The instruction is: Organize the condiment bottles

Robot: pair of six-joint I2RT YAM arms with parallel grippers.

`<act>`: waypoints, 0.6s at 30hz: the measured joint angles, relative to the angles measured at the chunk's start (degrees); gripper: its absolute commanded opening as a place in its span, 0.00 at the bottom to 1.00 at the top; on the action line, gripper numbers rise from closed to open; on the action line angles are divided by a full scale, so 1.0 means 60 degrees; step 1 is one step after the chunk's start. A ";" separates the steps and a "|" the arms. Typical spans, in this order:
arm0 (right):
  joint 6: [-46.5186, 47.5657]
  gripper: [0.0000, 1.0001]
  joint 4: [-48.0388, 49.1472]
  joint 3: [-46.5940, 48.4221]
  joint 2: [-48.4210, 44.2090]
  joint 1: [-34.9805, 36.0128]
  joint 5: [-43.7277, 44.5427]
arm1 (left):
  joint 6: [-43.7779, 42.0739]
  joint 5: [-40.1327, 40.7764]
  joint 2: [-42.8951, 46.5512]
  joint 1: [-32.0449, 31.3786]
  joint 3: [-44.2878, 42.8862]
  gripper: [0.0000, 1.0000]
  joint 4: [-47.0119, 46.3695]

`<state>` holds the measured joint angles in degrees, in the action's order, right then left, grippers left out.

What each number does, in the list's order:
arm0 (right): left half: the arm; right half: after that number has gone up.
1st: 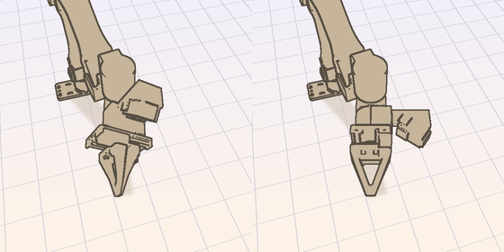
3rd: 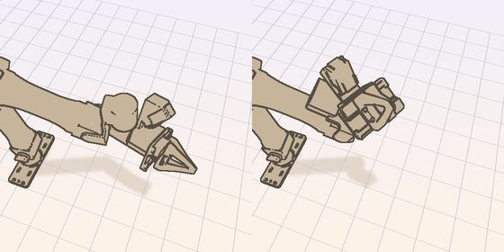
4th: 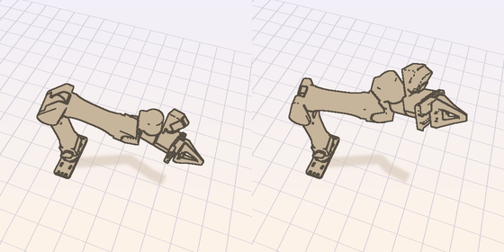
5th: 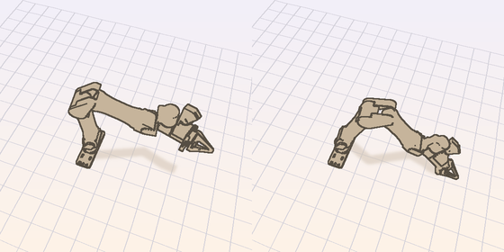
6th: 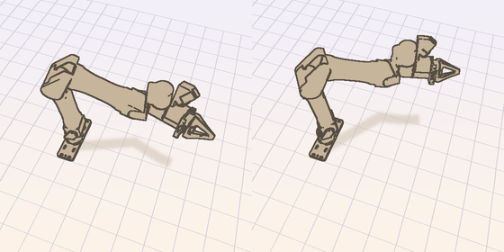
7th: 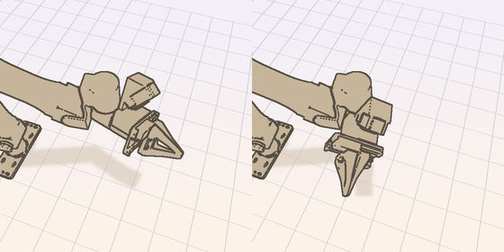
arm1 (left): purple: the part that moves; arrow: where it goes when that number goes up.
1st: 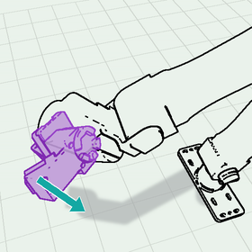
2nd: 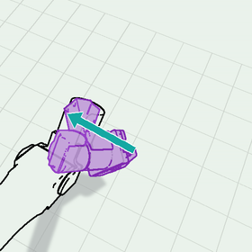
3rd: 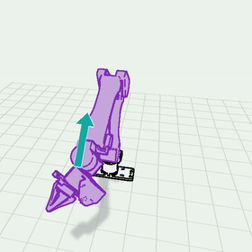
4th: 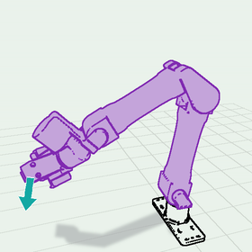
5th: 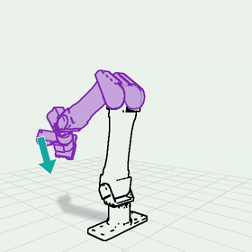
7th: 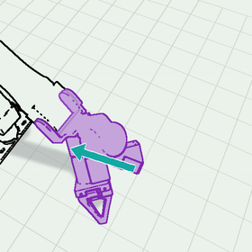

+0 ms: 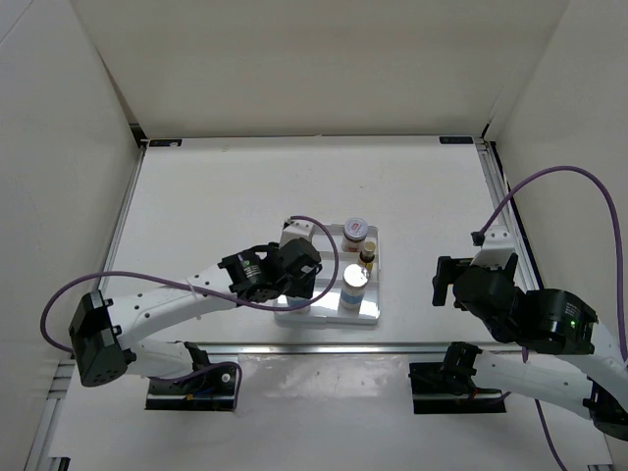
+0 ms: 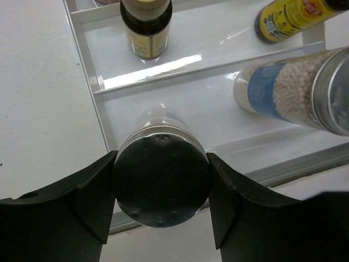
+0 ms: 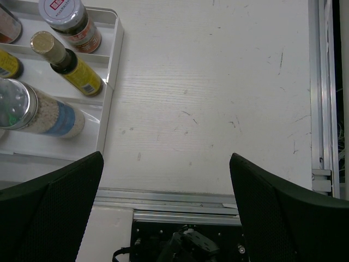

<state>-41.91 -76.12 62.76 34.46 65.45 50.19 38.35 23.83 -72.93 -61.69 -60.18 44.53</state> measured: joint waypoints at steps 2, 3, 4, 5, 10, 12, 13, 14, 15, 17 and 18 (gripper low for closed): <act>0.0004 0.99 0.0000 0.0000 0.0000 0.0000 0.0000 | 0.0029 0.0113 -0.0219 0.0004 0.0000 0.66 -0.0040; 0.0007 0.99 0.0000 0.0000 0.0000 0.0000 0.0000 | 0.0044 0.0142 -0.0306 0.0000 0.0000 0.77 -0.0051; 0.0007 0.99 0.0000 0.0000 0.0000 -0.0004 0.0000 | 0.0055 0.0164 -0.0390 0.0000 0.0000 1.00 -0.0062; 0.0011 0.99 0.0000 0.0000 0.0000 -0.0004 0.0000 | 0.0069 0.0175 -0.0437 0.0000 0.0000 1.00 -0.0106; 0.0342 0.99 0.0291 -0.0149 0.0000 0.0000 -0.0182 | 0.0109 0.0328 -0.0255 0.0000 -0.0106 1.00 -0.0273; 0.0506 0.99 0.0433 -0.0186 0.0000 -0.0004 -0.0277 | -0.0007 0.0386 0.0040 0.0000 -0.0200 1.00 -0.0171; 0.0565 0.99 0.0484 -0.0189 0.0000 0.0000 -0.0321 | -0.0095 0.0448 0.0240 0.0000 -0.0317 1.00 -0.0015; 0.0630 0.99 0.0539 -0.0193 -0.0004 -0.0004 -0.0379 | -0.0200 0.0546 0.0477 0.0000 -0.0488 1.00 0.0186; 0.0678 0.99 0.0576 -0.0193 -0.0007 0.0000 -0.0412 | -0.0331 0.0678 0.0747 0.0000 -0.0681 1.00 0.0386; 0.0776 0.99 0.0678 -0.0193 -0.0018 0.0000 -0.0474 | -0.0663 0.1056 0.1286 0.0022 -0.1155 1.00 0.0820; 0.0816 0.99 0.0721 -0.0193 -0.0022 0.0000 -0.0492 | -0.0856 0.1235 0.1588 0.0076 -0.1392 1.00 0.1027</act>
<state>-37.01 -71.79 61.60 34.33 65.45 47.24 33.21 31.24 -63.40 -61.23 -68.53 50.70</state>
